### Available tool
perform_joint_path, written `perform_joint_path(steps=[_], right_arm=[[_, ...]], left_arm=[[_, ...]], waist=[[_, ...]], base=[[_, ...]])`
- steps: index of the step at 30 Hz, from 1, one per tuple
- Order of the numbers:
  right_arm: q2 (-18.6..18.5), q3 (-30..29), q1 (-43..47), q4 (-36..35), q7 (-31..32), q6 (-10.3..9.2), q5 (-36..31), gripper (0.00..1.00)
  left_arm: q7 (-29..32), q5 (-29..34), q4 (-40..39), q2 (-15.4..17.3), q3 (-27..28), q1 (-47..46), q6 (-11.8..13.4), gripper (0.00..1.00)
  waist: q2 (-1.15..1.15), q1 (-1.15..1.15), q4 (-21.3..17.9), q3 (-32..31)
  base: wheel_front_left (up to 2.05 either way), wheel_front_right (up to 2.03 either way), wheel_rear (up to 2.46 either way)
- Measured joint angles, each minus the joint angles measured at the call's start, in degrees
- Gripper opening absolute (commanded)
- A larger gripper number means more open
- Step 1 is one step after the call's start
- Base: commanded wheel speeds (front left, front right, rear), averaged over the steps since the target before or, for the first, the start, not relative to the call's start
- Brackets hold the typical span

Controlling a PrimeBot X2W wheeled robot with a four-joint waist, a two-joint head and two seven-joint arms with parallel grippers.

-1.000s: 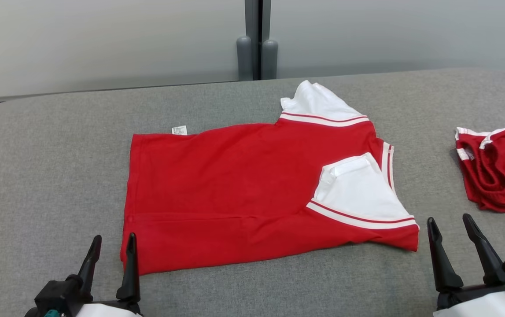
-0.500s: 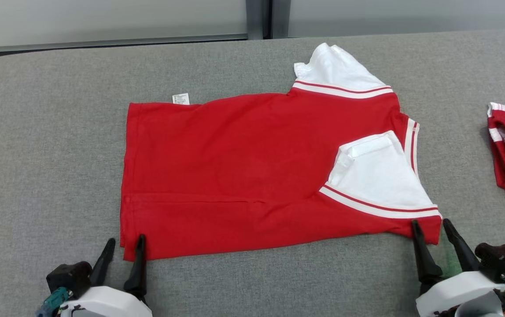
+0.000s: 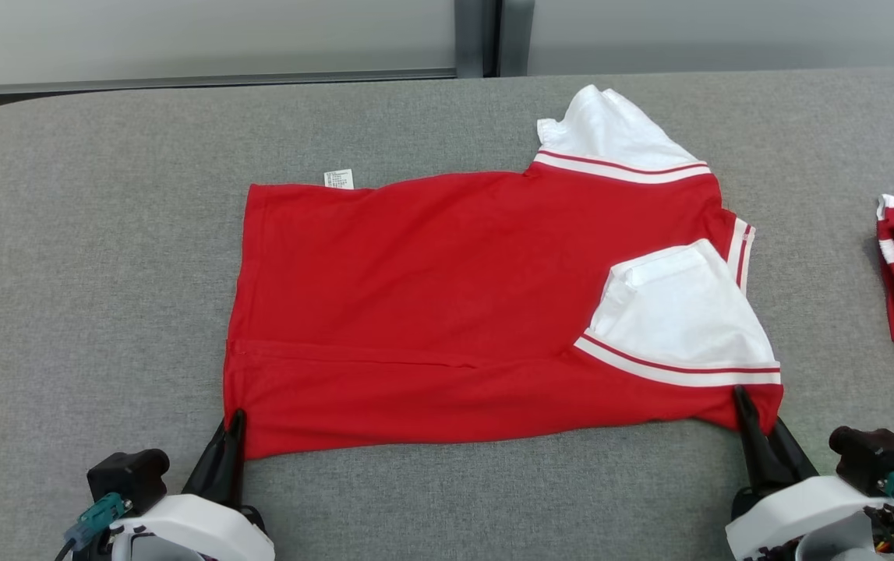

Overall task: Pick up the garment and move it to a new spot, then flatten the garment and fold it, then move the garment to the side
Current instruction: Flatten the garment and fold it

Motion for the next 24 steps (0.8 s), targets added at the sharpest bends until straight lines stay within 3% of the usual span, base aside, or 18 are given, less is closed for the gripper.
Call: perform_joint_path(steps=[10,16,17,18,19,24], right_arm=[[-1.2,-1.8,10.0,-9.7,2.8,0.02,0.7,0.0],[0.8,-3.4,17.8,-14.5,6.4,0.05,0.7,0.0],[1.4,-3.4,18.6,-14.9,7.0,0.05,0.8,0.3],[1.9,-3.3,19.2,-15.5,7.2,0.05,0.7,0.47],[2.1,-3.3,19.4,-16.0,7.5,0.05,0.3,1.0],[2.2,-5.6,19.3,-20.0,5.3,0.0,-4.1,1.0]], left_arm=[[4.6,-0.5,-9.9,3.1,1.1,7.1,2.7,0.0],[8.6,-1.9,-14.5,3.5,1.3,12.7,4.1,0.0],[8.3,-2.8,-14.9,3.2,1.6,13.1,4.1,0.09],[8.1,-3.0,-15.1,3.0,1.8,13.3,4.4,1.0],[8.1,-2.9,-15.2,3.2,1.8,13.4,4.6,1.0],[3.0,0.2,-17.2,3.4,2.8,13.8,7.0,1.0]], waist=[[0.0,0.0,0.8,-4.5],[0.0,0.0,1.2,-7.4],[0.0,0.0,1.3,-7.7],[0.0,0.0,1.3,-7.9],[0.0,0.0,1.3,-8.1],[0.0,0.0,0.3,-9.1]], base=[[0.0,0.0,0.0],[0.0,0.0,0.0],[0.0,0.0,0.0],[0.0,0.0,0.0],[0.0,0.0,0.0],[0.0,0.0,0.0]])
